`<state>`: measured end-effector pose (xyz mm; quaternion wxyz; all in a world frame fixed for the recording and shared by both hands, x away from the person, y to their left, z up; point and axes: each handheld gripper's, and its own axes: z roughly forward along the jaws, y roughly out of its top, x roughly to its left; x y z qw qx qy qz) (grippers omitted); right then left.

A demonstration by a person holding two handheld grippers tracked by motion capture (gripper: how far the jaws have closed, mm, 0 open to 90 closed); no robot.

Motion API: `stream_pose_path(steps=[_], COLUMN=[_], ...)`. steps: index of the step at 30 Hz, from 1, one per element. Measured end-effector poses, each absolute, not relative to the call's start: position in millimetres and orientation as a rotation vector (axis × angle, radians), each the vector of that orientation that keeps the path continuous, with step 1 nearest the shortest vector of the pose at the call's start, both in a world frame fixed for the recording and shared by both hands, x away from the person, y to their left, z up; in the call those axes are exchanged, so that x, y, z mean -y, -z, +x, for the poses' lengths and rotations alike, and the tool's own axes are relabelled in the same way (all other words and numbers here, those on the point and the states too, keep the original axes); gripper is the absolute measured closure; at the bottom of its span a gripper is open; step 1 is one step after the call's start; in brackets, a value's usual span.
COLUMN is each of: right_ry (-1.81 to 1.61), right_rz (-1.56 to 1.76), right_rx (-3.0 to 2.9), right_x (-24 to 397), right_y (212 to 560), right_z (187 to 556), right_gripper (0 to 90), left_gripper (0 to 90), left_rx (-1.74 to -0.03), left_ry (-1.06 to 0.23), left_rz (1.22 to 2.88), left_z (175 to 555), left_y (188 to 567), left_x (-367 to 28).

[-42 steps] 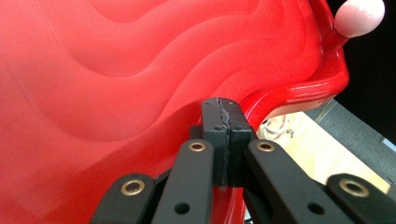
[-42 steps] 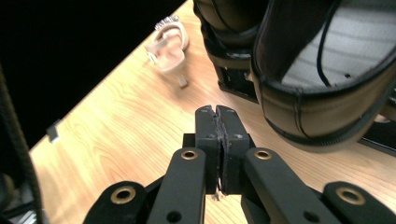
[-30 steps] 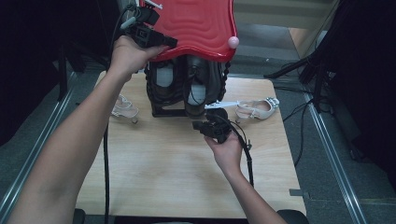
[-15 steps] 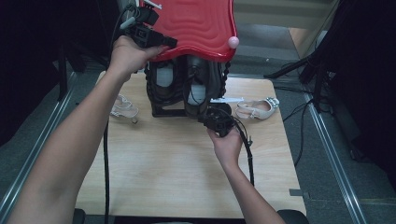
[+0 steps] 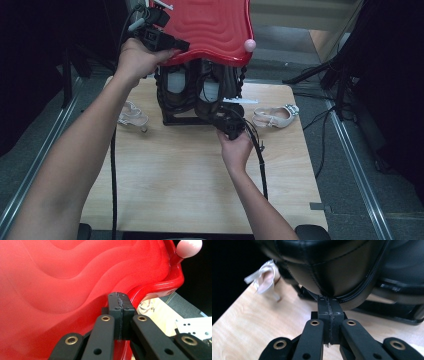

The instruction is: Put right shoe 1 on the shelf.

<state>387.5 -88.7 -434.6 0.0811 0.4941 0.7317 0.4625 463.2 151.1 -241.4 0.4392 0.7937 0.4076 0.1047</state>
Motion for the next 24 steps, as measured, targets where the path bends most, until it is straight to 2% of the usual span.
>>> stream_pose_path(steps=[24], right_ry=[-1.168], right_rz=[1.603], right_rx=[-2.006], right_x=[116.5], right_y=[419.8], right_z=[426.7], right_gripper=[90.0], left_gripper=[90.0], left_rx=[-1.01], left_ry=[-0.263], left_rz=[1.97], left_z=[462.9], left_y=[241.6], left_x=[-151.8])
